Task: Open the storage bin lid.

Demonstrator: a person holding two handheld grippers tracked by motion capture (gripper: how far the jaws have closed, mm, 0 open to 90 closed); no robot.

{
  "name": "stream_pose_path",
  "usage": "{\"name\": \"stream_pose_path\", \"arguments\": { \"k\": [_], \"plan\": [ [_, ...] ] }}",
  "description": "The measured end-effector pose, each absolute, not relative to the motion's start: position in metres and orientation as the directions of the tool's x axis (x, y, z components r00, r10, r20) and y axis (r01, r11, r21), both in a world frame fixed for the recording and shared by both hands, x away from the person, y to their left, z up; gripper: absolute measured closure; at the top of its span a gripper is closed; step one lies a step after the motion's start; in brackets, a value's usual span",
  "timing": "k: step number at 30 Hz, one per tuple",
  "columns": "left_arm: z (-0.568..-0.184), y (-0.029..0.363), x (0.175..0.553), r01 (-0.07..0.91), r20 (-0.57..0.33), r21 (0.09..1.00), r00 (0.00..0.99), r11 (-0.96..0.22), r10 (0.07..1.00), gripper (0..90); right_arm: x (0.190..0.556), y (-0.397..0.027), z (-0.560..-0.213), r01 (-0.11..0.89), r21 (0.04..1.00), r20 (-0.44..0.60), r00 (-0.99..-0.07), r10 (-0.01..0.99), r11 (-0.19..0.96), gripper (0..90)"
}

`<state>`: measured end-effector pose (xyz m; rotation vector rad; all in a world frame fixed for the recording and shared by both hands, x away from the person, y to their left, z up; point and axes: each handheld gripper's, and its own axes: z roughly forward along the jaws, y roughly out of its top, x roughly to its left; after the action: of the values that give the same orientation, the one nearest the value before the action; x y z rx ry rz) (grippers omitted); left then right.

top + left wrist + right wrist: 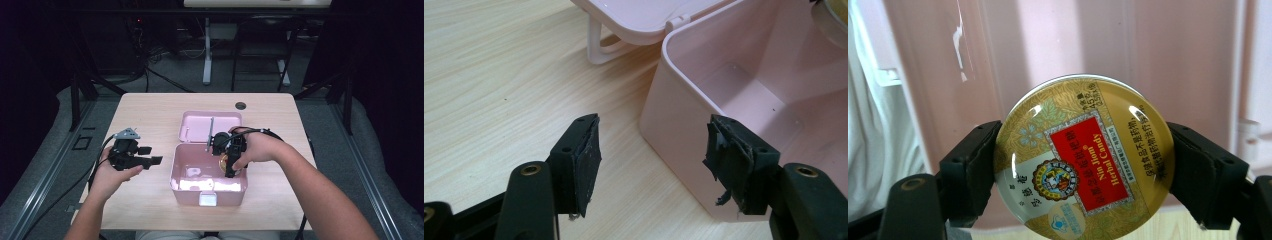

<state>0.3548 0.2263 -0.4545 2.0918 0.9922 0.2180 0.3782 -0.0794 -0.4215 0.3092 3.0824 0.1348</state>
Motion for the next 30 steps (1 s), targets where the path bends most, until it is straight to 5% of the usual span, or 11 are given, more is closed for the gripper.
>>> {"name": "stream_pose_path", "arguments": {
  "k": [30],
  "plan": [
    [-0.457, 0.226, 0.356, 0.582, -0.171, 0.717, 0.679, -0.382, 0.714, 38.3, 0.378, -0.074, -0.471, 0.14, 0.063, 0.004, -0.99, 0.14, 0.988, 19.9]
  ]
}}
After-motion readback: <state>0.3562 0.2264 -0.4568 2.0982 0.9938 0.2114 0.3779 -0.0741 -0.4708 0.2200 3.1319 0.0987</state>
